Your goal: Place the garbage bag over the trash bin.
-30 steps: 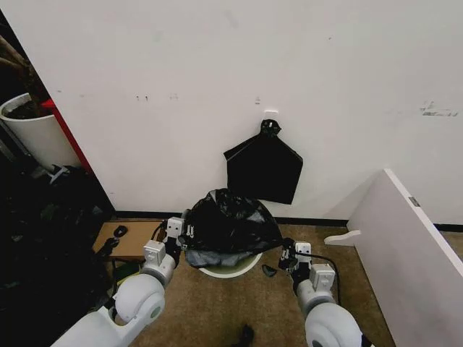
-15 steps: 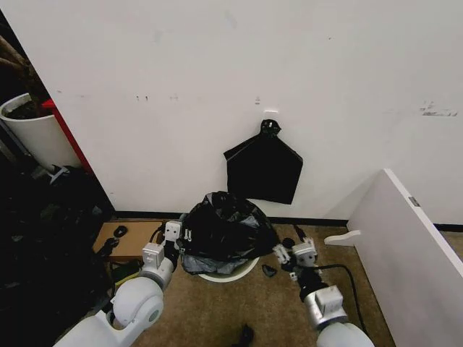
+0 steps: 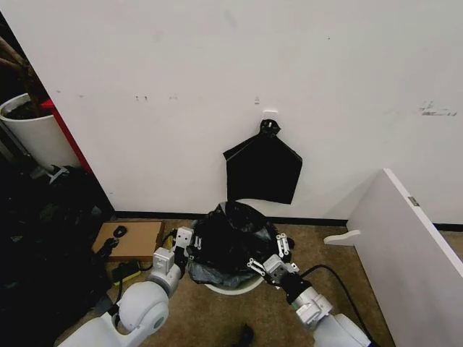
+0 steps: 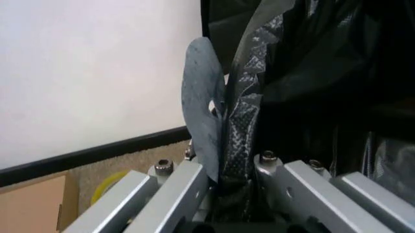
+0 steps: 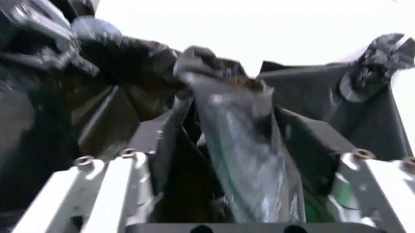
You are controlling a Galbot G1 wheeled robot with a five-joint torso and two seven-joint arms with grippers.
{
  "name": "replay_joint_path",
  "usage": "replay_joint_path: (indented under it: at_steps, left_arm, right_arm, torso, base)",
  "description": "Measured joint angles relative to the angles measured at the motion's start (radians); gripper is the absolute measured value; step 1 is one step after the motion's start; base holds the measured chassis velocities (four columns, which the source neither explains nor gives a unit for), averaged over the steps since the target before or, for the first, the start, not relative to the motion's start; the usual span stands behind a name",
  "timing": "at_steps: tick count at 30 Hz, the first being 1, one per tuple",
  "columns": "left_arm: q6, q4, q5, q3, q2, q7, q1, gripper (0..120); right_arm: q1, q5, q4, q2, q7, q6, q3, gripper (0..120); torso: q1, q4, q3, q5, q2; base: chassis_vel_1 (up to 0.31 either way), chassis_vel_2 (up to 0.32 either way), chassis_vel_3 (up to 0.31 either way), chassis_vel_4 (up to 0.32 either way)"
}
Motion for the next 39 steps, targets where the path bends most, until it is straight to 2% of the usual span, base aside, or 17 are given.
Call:
replay_joint_path:
  at_steps: [5,6,10,12,16,19,21,22,27,39]
  left_arm:
    - [0.000,0.002,0.003,0.002,0.000,0.005,0.000,1]
    - [0.000,0.002,0.003,0.002,0.000,0.005,0.000,1]
    - [0.000,0.002,0.011,0.005,0.000,0.009,0.002,1]
    - [0.000,0.003,0.019,0.005,0.000,0.012,0.006,1]
    - [-0.013,0.011,0.062,0.002,0.005,0.029,0.013,1]
    - [-0.058,0.037,0.150,-0.003,0.006,0.067,0.014,1]
    - [-0.108,0.060,0.224,-0.010,0.008,0.116,0.011,1]
    - [-0.108,0.060,0.224,-0.010,0.008,0.116,0.011,1]
    - [-0.196,0.080,0.291,-0.017,0.021,0.194,0.013,1]
    - [-0.290,0.085,0.303,-0.053,0.023,0.246,0.040,1]
  right_arm:
    - [0.004,-0.001,-0.015,0.006,0.014,0.005,0.001,35]
    - [0.004,-0.001,-0.015,0.006,0.014,0.005,0.001,35]
    - [0.006,-0.003,-0.018,0.013,0.019,0.002,-0.001,22]
    - [0.005,0.003,-0.018,0.015,0.020,0.003,-0.002,10]
    - [0.001,0.049,-0.010,0.015,0.019,0.011,-0.006,0]
    - [-0.001,0.147,0.013,0.013,0.020,-0.003,-0.006,0]
    - [-0.004,0.263,0.040,0.011,0.037,-0.039,-0.002,0]
    - [-0.004,0.263,0.040,0.011,0.037,-0.039,-0.002,0]
    - [0.008,0.458,0.065,0.002,0.088,-0.100,0.035,0]
    - [0.040,0.528,-0.023,-0.028,0.116,-0.136,0.091,0]
  torso:
    - [0.000,-0.0002,0.000,-0.0001,0.000]
    - [0.000,-0.0002,0.000,-0.0001,0.000]
    - [0.000,-0.0003,0.000,0.0000,0.000]
    - [0.000,-0.0002,0.000,-0.0001,0.000]
    - [0.000,-0.0002,0.000,0.0000,0.000]
    - [0.000,-0.0001,0.000,-0.0001,0.000]
    - [0.000,-0.0001,0.000,-0.0001,0.000]
    - [0.000,-0.0001,0.000,-0.0001,0.000]
    - [0.000,-0.0003,0.000,0.0000,0.000]
    - [0.000,-0.0002,0.000,0.0001,0.000]
  base:
    - [0.000,0.000,0.000,0.000]
    - [0.000,0.000,0.000,0.000]
    - [0.000,0.000,0.000,0.000]
    - [0.000,0.000,0.000,0.000]
    - [0.000,0.000,0.000,0.000]
    - [0.000,0.000,0.000,0.000]
    - [0.000,0.000,0.000,0.000]
    - [0.000,0.000,0.000,0.000]
    - [0.000,0.000,0.000,0.000]
    - [0.000,0.000,0.000,0.000]
